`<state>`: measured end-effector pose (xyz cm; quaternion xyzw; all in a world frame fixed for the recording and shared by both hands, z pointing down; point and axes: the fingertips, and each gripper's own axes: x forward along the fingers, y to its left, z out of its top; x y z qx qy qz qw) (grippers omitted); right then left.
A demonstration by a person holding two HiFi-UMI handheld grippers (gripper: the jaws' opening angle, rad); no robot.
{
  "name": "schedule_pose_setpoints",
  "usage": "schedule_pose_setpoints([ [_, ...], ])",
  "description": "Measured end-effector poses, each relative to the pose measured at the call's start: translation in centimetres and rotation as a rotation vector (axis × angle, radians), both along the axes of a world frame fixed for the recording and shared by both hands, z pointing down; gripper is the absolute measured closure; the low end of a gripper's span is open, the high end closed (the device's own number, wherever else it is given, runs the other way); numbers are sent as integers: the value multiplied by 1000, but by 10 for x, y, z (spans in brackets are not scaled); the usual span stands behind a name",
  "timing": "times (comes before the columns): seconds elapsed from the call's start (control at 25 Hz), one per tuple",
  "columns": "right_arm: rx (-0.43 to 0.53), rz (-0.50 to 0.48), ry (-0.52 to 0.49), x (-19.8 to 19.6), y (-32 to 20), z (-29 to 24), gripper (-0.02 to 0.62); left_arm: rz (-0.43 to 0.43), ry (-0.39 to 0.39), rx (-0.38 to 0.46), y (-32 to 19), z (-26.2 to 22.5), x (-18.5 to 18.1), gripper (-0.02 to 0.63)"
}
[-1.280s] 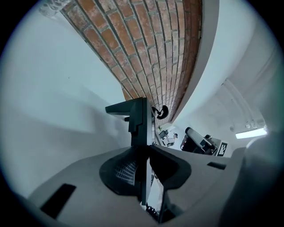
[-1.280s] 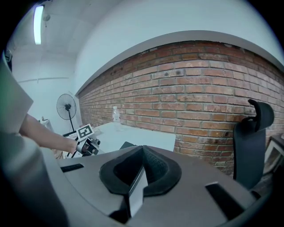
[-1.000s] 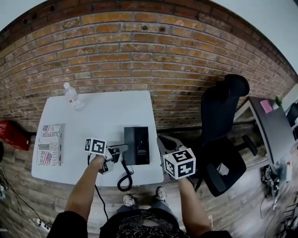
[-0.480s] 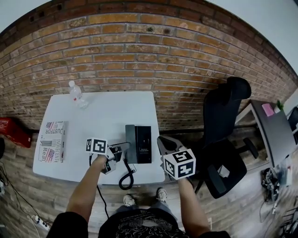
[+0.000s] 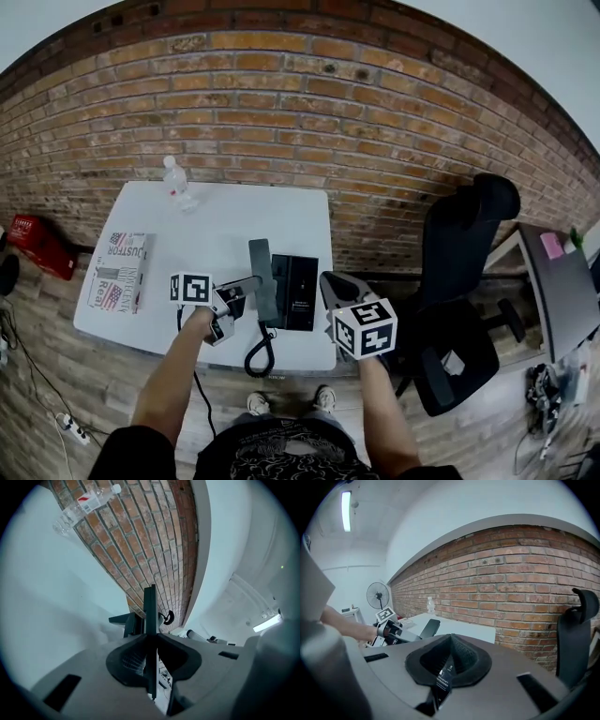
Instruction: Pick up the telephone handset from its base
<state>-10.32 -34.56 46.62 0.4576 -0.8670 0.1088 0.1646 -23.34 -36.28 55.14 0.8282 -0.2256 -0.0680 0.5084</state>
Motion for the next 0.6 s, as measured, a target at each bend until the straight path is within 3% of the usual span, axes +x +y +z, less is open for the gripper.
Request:
schedule_pose_setpoints([
  [0.44, 27, -160, -16, -35, -14, -19, 595, -230, 49, 128, -2, -71, -36, 531],
  [0.6, 39, -215, -23, -45, -16, -24, 595, -335, 107, 173, 2, -102, -46, 531],
])
